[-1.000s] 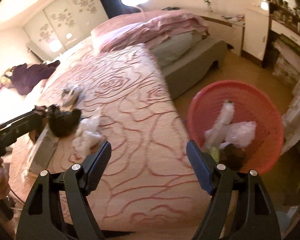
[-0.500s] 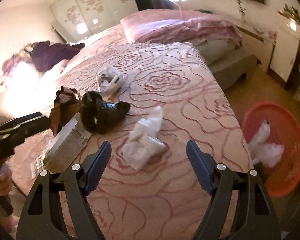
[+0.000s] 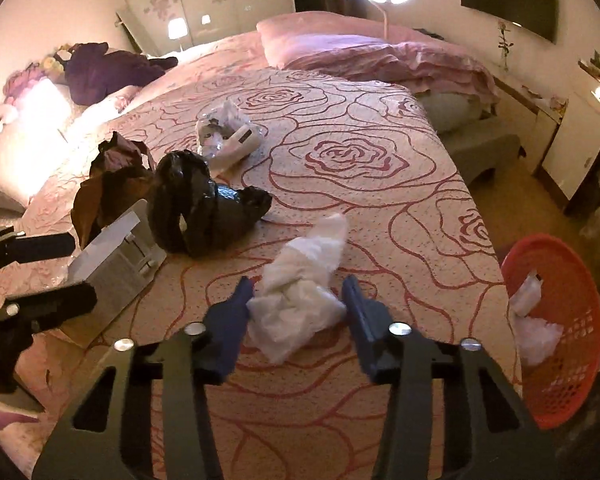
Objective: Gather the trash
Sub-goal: 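Grasp the white tissue with the right gripper while the left grasps the white QR-coded box, then carry tissue and white box over the red wastebasket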
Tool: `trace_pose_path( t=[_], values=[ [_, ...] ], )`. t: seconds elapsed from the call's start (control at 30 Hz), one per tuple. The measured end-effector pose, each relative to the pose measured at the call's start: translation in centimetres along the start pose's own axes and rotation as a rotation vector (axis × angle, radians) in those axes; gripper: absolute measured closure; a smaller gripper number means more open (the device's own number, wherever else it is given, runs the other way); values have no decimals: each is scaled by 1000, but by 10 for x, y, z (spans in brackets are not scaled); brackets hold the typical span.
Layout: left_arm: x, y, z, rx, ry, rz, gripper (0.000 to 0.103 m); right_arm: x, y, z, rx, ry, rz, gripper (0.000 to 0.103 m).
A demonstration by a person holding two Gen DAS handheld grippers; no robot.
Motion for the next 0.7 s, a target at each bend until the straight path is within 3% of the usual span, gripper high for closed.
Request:
trace_pose_path(
  t=[0.2, 0.43, 0.5, 0.7],
  values=[
    [-7, -5, 3, -3, 34, 30, 57, 4, -10, 3, -41, 2, -16, 65],
    [-17, -12, 5, -1, 67, 72, 60, 7, -21, 6, -77, -2, -15, 65],
    [-22, -13, 7, 1, 84, 70, 71, 8, -22, 7, -81, -2, -15, 66],
    [-13, -11, 6, 3, 56, 81, 72, 10, -22, 7, -81, -7, -24, 67]
  ],
)
Point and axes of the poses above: each gripper's, at about its wrist camera, not at the fingertips, and x roughly against the way its jaws point, y to its left, z to its underside, the point moved 3 cm from there along -x, roughly the way its jaws point, and after that the axes turned 4 degrees about x, right-handed, at the moved point
